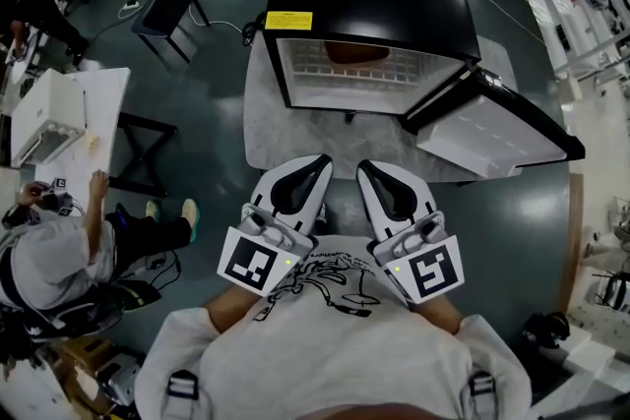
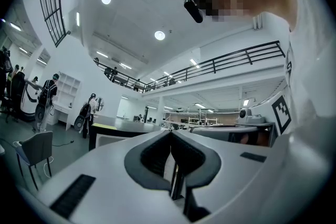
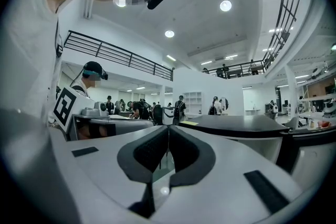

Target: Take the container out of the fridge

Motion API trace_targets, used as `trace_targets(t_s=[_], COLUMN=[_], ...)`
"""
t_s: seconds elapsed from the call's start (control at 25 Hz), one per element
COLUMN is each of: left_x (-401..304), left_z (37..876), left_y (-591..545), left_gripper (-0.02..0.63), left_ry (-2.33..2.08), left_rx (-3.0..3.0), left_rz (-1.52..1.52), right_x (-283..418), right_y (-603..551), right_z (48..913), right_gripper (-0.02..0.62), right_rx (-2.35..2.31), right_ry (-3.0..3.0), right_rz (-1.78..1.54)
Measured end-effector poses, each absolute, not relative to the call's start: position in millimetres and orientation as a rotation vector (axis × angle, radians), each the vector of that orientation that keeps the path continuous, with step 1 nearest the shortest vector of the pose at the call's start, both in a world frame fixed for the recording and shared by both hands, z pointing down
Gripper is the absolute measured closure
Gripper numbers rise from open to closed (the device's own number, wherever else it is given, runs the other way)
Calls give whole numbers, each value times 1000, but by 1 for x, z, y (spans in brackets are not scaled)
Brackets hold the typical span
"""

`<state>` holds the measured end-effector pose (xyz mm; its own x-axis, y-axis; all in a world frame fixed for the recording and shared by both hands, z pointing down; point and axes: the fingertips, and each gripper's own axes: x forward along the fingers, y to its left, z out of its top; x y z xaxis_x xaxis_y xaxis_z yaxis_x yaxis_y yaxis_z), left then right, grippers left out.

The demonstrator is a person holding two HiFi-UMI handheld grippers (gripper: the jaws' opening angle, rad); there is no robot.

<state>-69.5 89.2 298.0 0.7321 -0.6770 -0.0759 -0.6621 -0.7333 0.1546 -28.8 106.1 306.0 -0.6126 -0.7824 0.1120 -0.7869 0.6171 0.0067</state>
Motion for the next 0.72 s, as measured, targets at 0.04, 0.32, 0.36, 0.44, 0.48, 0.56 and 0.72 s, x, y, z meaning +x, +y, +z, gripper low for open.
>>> trace_targets(t_s=[0.04,0.32,0.36,0.44,0.48,0.56,0.72], left_x=[-71,-82,-82,-82,-82,-81,-75], left_z=[299,306,307,307,307,307,303], left_y=[85,63,61,56,53,49,42], left_gripper=[591,591,591,591,591,591,591], left_ry=[-1091,-1092,-1091,-1090,-1090,-1089,-1084], left_rx=[2813,2824,2828,2833,2831,2826,2803], left_rz=[-192,-158,-153,-145,-144,-140,-153], right_x=[-31,-39,-40,-40,-40,-39,-32], right_y=[102,79,77,73,71,67,60], right_z=[307,309,310,312,313,314,314], right_gripper=[566,566,566,566,566,566,566], right_rx=[1329,1335,1333,1328,1324,1323,1342], right_ry=[-2730,-2730,-2728,-2720,-2717,-2712,-2700], right_rz=[65,63,68,75,78,87,94])
